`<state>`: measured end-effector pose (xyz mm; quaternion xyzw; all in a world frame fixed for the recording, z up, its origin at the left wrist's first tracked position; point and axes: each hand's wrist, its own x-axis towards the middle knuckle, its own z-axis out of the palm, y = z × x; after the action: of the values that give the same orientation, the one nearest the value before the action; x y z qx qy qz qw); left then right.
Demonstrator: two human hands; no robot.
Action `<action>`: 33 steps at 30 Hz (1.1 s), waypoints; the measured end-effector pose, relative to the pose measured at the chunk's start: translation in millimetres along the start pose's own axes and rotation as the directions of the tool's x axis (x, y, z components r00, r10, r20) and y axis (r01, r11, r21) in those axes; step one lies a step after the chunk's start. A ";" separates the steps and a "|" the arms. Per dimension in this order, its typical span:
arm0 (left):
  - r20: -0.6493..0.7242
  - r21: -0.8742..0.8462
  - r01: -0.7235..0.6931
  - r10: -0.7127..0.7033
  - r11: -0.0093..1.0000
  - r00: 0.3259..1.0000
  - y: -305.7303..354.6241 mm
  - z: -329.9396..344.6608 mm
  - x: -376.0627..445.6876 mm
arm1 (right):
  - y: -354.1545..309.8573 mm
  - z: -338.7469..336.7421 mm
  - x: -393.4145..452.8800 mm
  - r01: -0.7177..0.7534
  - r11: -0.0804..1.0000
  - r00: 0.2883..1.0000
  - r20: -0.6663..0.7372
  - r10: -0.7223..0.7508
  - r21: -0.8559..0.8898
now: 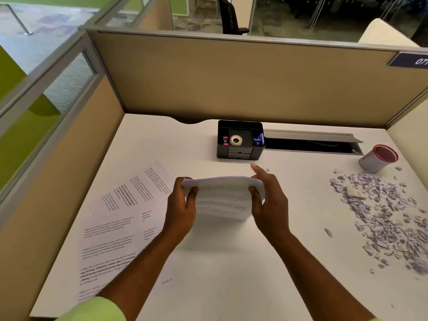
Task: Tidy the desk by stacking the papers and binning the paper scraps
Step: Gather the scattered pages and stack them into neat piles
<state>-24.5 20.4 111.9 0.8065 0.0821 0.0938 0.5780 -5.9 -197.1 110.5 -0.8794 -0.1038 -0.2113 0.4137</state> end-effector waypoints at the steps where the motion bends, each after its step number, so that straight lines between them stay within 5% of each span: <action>1: 0.000 0.010 0.006 -0.006 1.000 1.000 -0.3 0.4 1.3 | -0.1 -0.2 3.0 0.054 0.997 0.998 0.014 -0.053 -0.052; 6: 0.042 0.043 0.013 -0.015 0.999 0.999 4.7 3.5 4.5 | 5.7 2.7 7.9 0.102 0.973 0.989 0.123 -0.077 -0.209; 25: 0.062 0.068 0.073 -0.077 0.995 0.995 -3.2 5.5 15.0 | 3.9 5.4 8.9 0.109 0.956 0.993 0.079 -0.091 -0.273; 31: 0.055 0.061 0.069 -0.073 0.996 0.996 -5.9 5.2 18.4 | 3.0 5.3 11.4 0.092 0.966 0.996 0.012 -0.091 -0.241; 33: 0.041 0.064 0.079 -0.082 0.995 0.996 -6.5 5.0 18.6 | 4.1 6.3 10.8 -0.028 0.996 0.997 -0.071 0.022 -0.083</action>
<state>-5.4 22.3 105.2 0.8218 0.1050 0.0504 0.5577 7.0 -194.7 109.0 -0.8893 -0.0693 -0.2408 0.3826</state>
